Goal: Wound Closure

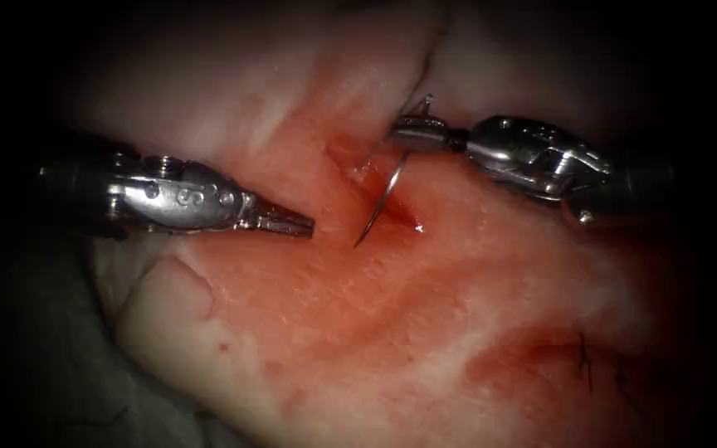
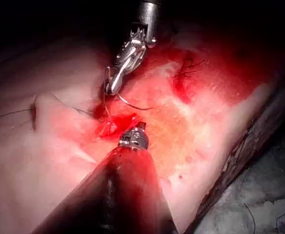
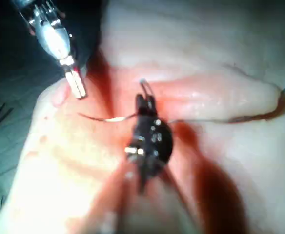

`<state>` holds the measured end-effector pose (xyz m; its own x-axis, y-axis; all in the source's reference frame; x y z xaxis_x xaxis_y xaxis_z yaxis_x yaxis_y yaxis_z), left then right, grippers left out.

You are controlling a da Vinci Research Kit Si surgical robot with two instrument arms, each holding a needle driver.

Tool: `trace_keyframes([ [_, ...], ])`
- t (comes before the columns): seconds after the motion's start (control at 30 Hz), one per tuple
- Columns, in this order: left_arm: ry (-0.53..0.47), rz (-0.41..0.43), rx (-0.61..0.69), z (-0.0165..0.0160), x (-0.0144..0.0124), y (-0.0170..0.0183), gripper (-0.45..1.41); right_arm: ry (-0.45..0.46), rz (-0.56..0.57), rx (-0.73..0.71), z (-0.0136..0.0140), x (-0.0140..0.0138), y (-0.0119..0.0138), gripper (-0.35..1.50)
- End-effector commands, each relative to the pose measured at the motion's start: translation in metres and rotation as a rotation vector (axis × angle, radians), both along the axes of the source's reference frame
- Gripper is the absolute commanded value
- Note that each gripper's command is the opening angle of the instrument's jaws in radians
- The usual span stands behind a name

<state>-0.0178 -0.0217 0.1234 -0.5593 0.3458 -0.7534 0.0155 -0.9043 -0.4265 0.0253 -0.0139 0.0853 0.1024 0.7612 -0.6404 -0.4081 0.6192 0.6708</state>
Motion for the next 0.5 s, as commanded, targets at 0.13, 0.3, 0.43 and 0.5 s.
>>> trace_keyframes([
  [0.13,0.005,-0.012,0.031,0.0026,-0.0012,-0.0001,-0.28,-0.014,-0.019,-0.027,0.0006,0.0006,-0.0005,-0.35],
  [0.3,0.028,-0.038,0.015,0.0034,-0.0020,0.0013,-0.33,-0.027,-0.034,-0.051,0.0007,0.0006,-0.0004,-0.35],
  [0.43,0.032,-0.047,0.019,0.0039,-0.0027,0.0022,-0.33,-0.032,-0.041,-0.062,0.0007,0.0006,-0.0004,-0.35],
  [0.5,0.034,-0.050,0.019,0.0041,-0.0030,0.0025,-0.33,-0.031,-0.041,-0.062,0.0008,0.0006,-0.0004,-0.35],
])
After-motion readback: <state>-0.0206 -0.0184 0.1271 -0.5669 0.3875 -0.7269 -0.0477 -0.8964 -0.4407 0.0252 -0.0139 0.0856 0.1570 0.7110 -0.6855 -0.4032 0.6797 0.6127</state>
